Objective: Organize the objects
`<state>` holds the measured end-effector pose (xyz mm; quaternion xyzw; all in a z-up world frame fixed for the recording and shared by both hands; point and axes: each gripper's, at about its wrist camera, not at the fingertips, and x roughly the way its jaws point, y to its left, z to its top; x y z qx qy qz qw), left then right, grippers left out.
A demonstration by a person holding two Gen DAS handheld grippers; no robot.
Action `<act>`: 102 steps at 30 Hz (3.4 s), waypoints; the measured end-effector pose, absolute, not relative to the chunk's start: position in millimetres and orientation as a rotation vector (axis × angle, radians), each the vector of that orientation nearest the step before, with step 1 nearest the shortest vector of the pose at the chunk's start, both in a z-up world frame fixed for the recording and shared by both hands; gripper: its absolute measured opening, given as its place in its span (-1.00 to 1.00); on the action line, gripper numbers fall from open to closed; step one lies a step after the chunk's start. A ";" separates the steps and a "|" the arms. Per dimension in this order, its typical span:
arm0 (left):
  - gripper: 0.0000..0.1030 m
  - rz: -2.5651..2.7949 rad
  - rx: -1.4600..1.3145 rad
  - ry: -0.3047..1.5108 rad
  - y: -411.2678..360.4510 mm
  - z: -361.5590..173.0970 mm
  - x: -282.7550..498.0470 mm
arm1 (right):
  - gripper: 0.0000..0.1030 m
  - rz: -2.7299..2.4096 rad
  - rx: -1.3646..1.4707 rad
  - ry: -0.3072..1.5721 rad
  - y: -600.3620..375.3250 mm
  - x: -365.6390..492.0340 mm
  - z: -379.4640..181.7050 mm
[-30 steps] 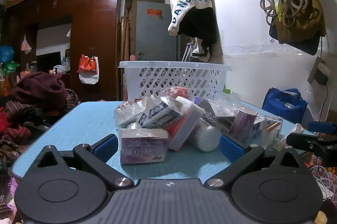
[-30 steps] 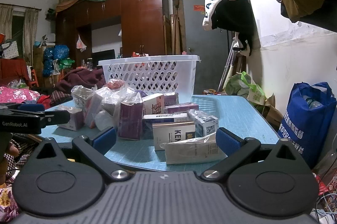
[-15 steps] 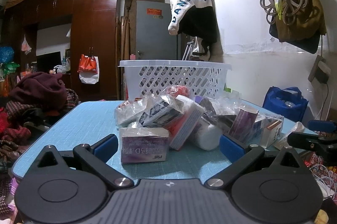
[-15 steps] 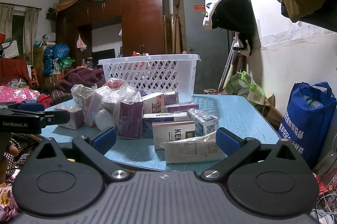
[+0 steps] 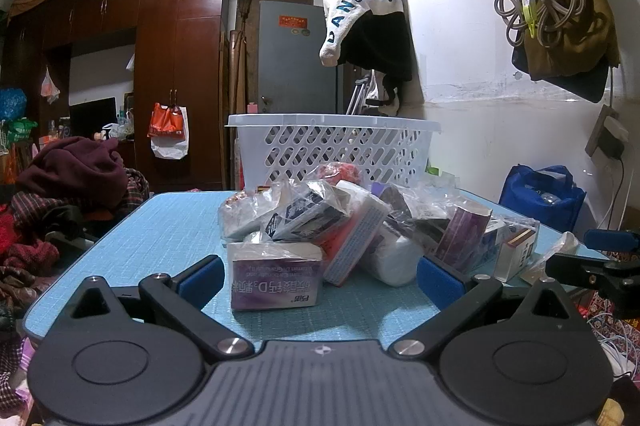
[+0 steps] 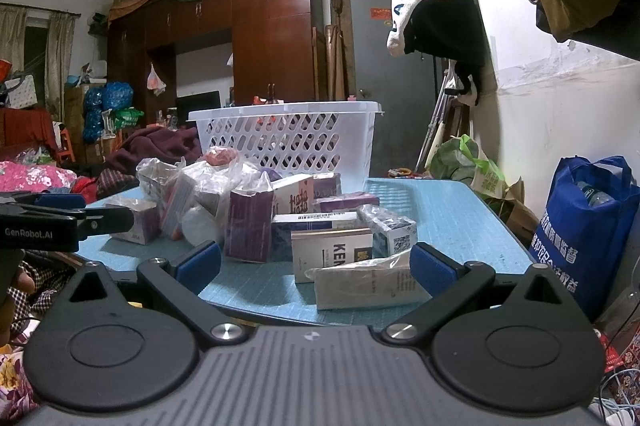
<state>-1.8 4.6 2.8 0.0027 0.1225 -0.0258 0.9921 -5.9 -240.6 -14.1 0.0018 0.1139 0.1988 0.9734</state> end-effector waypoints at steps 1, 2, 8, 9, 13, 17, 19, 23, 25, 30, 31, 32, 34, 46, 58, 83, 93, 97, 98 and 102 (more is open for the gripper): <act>1.00 -0.052 0.005 0.245 4.6 2.9 -1.8 | 1.00 0.401 0.004 0.230 -240.6 -5.8 -14.1; 1.00 -0.051 0.004 0.245 4.8 2.6 -2.0 | 1.00 0.402 0.005 0.230 -240.7 -5.8 -14.2; 1.00 -0.049 0.001 0.247 7.4 2.6 -1.1 | 1.00 0.402 0.004 0.231 -240.3 -6.0 -14.2; 1.00 -0.049 0.002 0.247 7.2 2.7 -1.1 | 1.00 0.402 0.004 0.231 -240.3 -5.9 -14.2; 1.00 -0.049 0.000 0.245 7.2 2.9 -1.1 | 1.00 0.404 0.001 0.230 -240.2 -5.8 -14.9; 1.00 -0.046 -0.008 0.243 9.5 3.9 -0.6 | 1.00 0.404 0.001 0.231 -240.1 -5.8 -15.0; 1.00 -0.046 -0.014 0.244 10.9 4.4 -0.3 | 1.00 0.403 0.002 0.231 -240.2 -5.8 -15.2; 1.00 -0.043 -0.014 0.245 11.4 4.4 0.0 | 1.00 0.407 -0.001 0.234 -239.9 -5.3 -16.0; 1.00 -0.043 -0.013 0.245 11.3 4.2 -0.2 | 1.00 0.415 -0.006 0.230 -239.8 -5.9 -15.7; 1.00 -0.040 -0.009 0.249 11.0 3.0 0.8 | 1.00 0.428 -0.026 0.224 -237.7 -6.3 -16.1; 1.00 -0.034 -0.010 0.246 11.6 2.7 0.9 | 1.00 0.432 -0.025 0.224 -238.3 -5.8 -16.1; 1.00 -0.030 -0.012 0.241 12.6 2.1 0.8 | 1.00 0.434 -0.023 0.223 -238.8 -5.2 -16.5; 1.00 -0.025 -0.014 0.235 15.5 0.5 1.8 | 1.00 0.430 -0.021 0.216 -240.3 -5.0 -18.0; 0.95 -0.014 -0.026 0.272 35.8 -18.4 24.9 | 1.00 0.405 -0.002 0.235 -247.7 10.7 -31.6; 0.90 0.019 0.015 0.291 32.9 -28.5 45.6 | 0.97 0.338 -0.026 0.259 -255.6 35.1 -45.5; 0.33 0.060 -0.012 0.248 67.0 -11.2 32.7 | 0.52 0.375 -0.025 0.237 -263.3 21.8 -27.6; 0.33 0.033 -0.055 0.196 77.0 8.0 34.4 | 0.52 0.408 0.006 0.196 -267.7 23.5 -4.0; 0.33 -0.055 -0.068 0.152 73.1 52.6 63.3 | 0.52 0.471 -0.014 0.115 -245.6 48.2 46.8; 0.33 -0.083 -0.076 0.152 71.7 67.6 77.1 | 0.52 0.488 -0.027 0.086 -234.8 61.8 63.8; 0.33 -0.136 -0.053 0.213 57.6 118.0 146.8 | 0.52 0.523 -0.075 0.087 -189.3 132.5 107.9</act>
